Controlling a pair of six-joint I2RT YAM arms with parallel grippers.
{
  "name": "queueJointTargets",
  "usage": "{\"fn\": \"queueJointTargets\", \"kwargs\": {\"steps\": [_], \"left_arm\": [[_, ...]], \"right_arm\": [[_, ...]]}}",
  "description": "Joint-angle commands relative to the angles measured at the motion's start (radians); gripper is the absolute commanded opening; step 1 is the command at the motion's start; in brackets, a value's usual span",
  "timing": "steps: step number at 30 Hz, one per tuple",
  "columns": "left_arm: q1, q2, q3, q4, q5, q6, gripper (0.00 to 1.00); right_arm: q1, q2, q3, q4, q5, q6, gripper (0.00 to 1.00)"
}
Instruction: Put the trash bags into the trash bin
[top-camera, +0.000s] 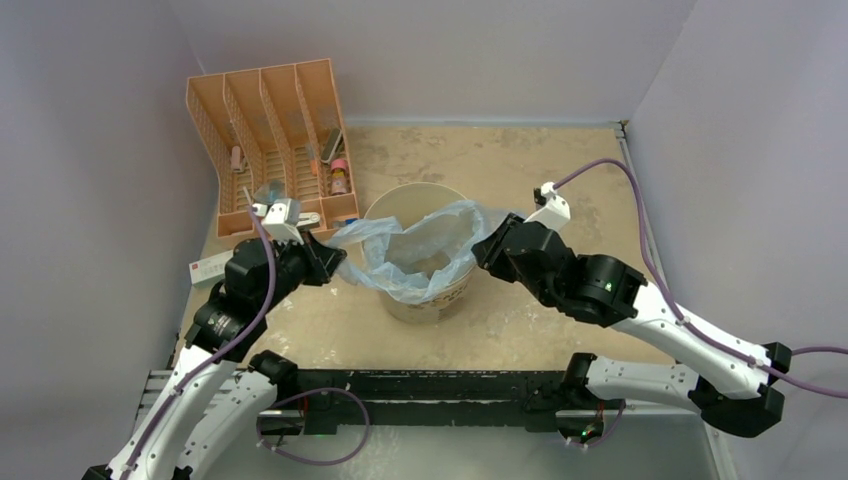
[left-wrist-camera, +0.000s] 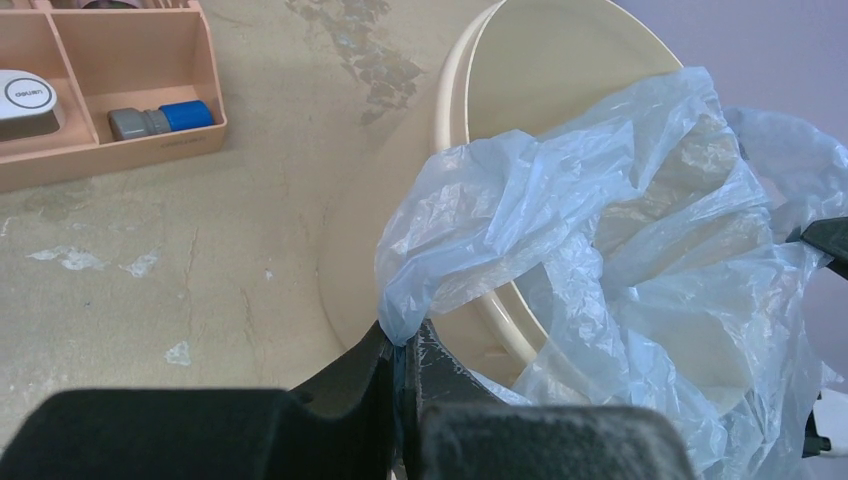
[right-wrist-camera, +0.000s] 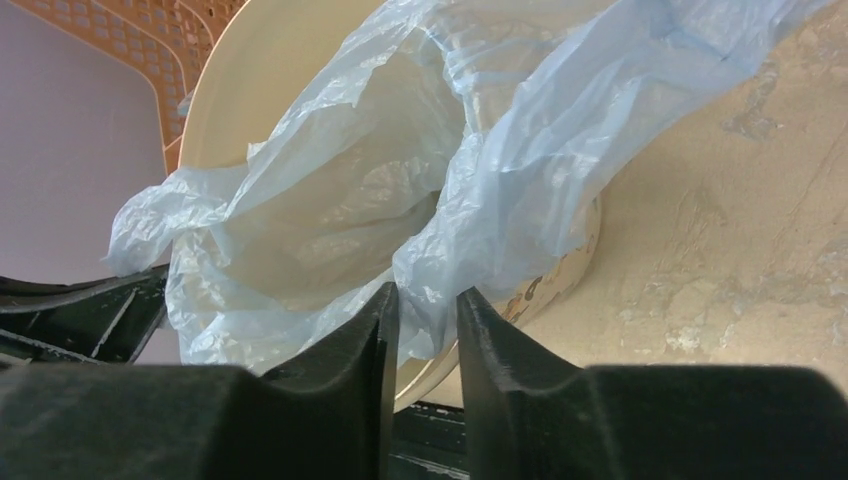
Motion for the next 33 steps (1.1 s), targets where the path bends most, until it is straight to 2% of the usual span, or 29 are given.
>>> {"fn": "queueJointTargets", "kwargs": {"steps": [1,3,6,13,20,25,28,33], "left_arm": [[0.003,-0.010,0.041,0.006,-0.017,0.022,0.00],[0.003,-0.014,0.036,0.007,-0.026,0.022,0.00],[0.003,-0.013,0.029,0.001,-0.048,0.014,0.00],[0.003,0.021,0.027,0.029,-0.023,0.004,0.00],[0.003,-0.014,0.026,0.022,-0.018,0.011,0.00],[0.003,-0.033,0.007,0.018,-0.015,0.016,0.00],[0.004,-0.042,-0.006,0.012,-0.015,0.015,0.00],[0.004,-0.034,-0.045,0.010,-0.033,0.009,0.00]], "right_arm": [[0.002,-0.020,0.004,-0.021,0.053,0.010,0.23],[0.001,-0.031,-0.030,0.016,0.030,-0.036,0.11],[0.001,-0.037,-0.052,0.027,0.007,-0.051,0.00],[0.001,-0.124,-0.083,0.049,0.001,-0.044,0.00],[0.001,-0.241,-0.174,0.102,-0.057,-0.090,0.00],[0.001,-0.189,-0.240,0.154,-0.139,-0.157,0.00],[0.001,-0.136,-0.269,0.132,-0.096,-0.131,0.00],[0.001,-0.092,-0.317,0.221,-0.102,-0.160,0.00]]}}
